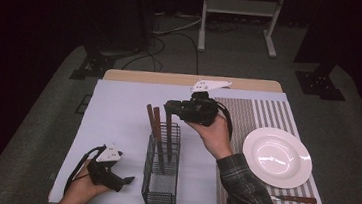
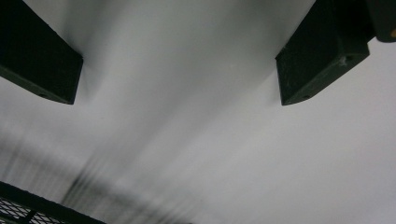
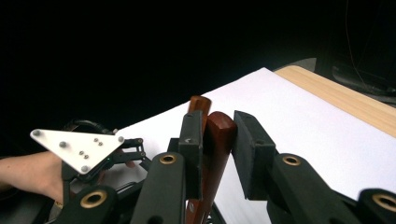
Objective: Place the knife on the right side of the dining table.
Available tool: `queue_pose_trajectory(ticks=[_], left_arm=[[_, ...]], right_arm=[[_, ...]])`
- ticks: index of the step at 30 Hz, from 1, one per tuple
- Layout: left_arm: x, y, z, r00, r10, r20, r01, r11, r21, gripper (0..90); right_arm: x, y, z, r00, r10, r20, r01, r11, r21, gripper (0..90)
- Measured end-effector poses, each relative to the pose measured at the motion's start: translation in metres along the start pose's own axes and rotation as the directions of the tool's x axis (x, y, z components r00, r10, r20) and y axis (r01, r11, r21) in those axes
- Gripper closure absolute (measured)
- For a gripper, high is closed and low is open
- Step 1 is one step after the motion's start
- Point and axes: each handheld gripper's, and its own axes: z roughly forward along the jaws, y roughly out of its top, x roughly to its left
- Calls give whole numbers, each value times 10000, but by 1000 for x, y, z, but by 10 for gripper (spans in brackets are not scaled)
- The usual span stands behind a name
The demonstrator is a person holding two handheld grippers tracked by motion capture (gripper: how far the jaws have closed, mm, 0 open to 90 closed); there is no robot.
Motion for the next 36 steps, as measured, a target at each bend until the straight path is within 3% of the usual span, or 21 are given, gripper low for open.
queue_pose_trajectory(ticks=[15, 18, 36], left_arm=[[0, 0, 0, 10000, 3, -1, -3, 10000, -13, 0], [0, 0, 0, 10000, 4, 1, -4, 10000, -6, 0], [0, 0, 0, 10000, 26, -3, -26, 10000, 13, 0]], right_arm=[[19, -5, -17, 9982, -225, -551, 205, 9991, -361, 797], [22, -3, -17, 9981, -268, -561, 250, 9992, -318, 801], [34, 26, -41, 9975, -673, -231, 640, 9903, -1229, 802]])
